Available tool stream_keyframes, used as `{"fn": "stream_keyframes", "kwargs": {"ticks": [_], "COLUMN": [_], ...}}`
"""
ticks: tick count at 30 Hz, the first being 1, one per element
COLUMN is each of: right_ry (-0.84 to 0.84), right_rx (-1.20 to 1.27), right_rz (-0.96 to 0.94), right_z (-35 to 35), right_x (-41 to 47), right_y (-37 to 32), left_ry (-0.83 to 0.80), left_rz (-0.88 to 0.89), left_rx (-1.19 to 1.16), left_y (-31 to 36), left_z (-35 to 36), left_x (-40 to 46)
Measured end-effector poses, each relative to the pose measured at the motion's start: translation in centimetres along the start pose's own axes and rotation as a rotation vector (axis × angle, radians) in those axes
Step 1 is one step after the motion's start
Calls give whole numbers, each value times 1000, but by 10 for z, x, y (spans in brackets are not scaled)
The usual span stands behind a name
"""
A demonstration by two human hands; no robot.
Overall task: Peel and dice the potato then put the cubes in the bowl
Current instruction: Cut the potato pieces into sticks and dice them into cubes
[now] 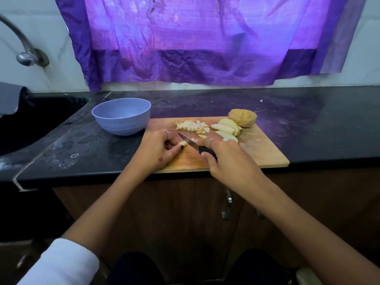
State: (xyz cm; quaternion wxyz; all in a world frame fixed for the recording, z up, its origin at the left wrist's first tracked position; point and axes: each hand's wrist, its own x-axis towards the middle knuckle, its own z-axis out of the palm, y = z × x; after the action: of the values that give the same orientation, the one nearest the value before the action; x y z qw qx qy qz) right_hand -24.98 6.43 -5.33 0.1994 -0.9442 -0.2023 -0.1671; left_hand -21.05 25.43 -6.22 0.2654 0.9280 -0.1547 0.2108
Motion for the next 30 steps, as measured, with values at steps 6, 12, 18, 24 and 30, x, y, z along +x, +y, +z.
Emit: {"fn": "stream_keyframes", "kwargs": {"ticks": [6, 12, 18, 24, 30], "right_ry": [-69, -35, -4, 26, 1], "right_rx": [15, -87, -97, 11, -41], "right_rz": [-2, -37, -26, -8, -14], "right_z": [-1, 5, -4, 1, -2], "right_x": [16, 16, 4, 2, 8], "right_y": [-1, -4, 3, -5, -9], "left_ry": [-32, -15, 12, 2, 1], "left_rz": [-7, -19, -2, 14, 36], "left_rx": [-26, -31, -19, -15, -16], "left_y": [-2, -4, -1, -2, -6], "left_z": [2, 3, 0, 0, 2], "left_x": [1, 1, -1, -1, 1]}}
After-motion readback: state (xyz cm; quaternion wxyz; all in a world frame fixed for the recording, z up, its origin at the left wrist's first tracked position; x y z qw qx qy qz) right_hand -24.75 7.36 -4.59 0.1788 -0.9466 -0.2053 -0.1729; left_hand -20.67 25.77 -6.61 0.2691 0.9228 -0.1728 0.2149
